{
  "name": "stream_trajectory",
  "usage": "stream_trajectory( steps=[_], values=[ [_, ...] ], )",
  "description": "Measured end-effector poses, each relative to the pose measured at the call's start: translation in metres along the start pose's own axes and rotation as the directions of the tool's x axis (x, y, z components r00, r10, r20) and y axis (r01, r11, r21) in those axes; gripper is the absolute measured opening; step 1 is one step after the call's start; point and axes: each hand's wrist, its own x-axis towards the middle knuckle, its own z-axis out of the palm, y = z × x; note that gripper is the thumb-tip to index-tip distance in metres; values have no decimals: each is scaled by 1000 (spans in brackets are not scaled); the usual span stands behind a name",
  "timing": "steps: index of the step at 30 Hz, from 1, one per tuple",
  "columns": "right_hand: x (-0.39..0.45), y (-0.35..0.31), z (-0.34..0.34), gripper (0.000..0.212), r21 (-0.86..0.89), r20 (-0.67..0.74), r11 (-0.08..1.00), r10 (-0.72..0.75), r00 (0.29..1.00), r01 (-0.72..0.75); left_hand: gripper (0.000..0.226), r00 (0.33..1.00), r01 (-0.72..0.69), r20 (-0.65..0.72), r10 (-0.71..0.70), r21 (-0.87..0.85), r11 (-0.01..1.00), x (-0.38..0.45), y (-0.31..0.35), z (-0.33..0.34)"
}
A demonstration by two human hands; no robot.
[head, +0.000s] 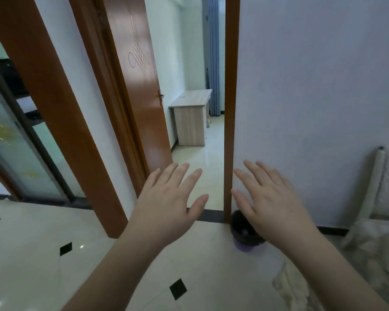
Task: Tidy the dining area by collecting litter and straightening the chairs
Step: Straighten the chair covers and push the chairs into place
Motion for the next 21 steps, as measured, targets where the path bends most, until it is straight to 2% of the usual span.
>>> stream_trajectory(
  steps=[7, 10, 13, 17, 21],
  values=[
    [90, 8, 49, 64, -41, 10, 998, 54, 999, -53, 65, 996, -74, 37, 76, -55, 996, 101, -42, 56],
    [134, 14, 59, 64, -23, 2, 995, 95, 995, -95, 68, 993, -86, 66, 94, -123, 989, 146, -69, 67],
    [171, 26, 66, 68, -8, -25, 988, 151, 988, -151, 72, 986, -137, 76, 146, -110, 984, 195, -90, 76],
    [200, 59, 77, 67, -40, -9, 961, 273, 962, -273, 70, 967, -214, 105, 231, -153, 965, 259, -82, 95],
    [217, 102, 86, 62, -80, -6, 933, 353, 936, -352, 67, 932, -332, 70, 355, -226, 916, 319, -46, 120]
  ],
)
